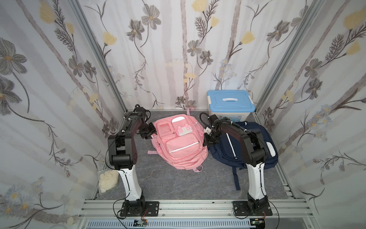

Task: Zip up the backpack
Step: Adjust the backpack at the center of the board.

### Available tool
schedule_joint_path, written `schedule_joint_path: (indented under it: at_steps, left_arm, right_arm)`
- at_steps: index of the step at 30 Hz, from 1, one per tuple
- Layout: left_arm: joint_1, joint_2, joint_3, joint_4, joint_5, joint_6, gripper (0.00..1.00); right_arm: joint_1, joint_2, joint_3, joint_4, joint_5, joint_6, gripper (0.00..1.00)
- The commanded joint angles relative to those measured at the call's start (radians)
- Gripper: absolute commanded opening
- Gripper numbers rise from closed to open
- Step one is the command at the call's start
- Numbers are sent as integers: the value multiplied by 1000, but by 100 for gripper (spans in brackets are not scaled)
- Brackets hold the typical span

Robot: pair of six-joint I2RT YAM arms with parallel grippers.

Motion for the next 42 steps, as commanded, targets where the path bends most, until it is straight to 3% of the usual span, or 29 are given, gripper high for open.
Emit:
schedule_joint_path:
  at_steps: [1,4,12,16,18,20,27,30,34,38,40,42]
  left_arm:
    - [-5,39,13,52,51,-9,46]
    - [-10,57,27,81,53,-4,47]
    - [-16,117,39,77,58,8,31]
    - [-15,129,21,117,68,-7,31]
    - [-17,136,20,126,77,-18,20]
    - [-16,124,10,139,105,-29,0]
    - [-17,30,-66,173,236,-94,0]
    - [-16,17,-94,179,298,-108,0]
    - [-16,8,-105,151,333,-99,0]
    - [-16,-35,-132,150,360,-106,0]
    - [-16,-61,-152,173,375,-127,0]
    - [-17,-89,-185,229,378,-172,0]
  right_arm:
    - [-3,-17,19,-32,3,-25,40]
    - [-3,-19,31,-32,-5,-21,41]
    - [-5,-26,52,-37,22,-11,46]
    - [-5,-28,74,-39,24,-6,48]
    - [-5,-34,83,-41,28,5,50]
    - [-2,-57,84,-44,34,26,51]
    - [84,-219,109,-40,-84,178,56]
    - [239,-237,213,-41,0,19,59]
    - [396,-162,337,-43,207,-266,60]
    - [434,-17,503,-43,193,-406,59]
    - [439,64,614,-46,173,-380,60]
    - [434,117,680,-53,131,-217,62]
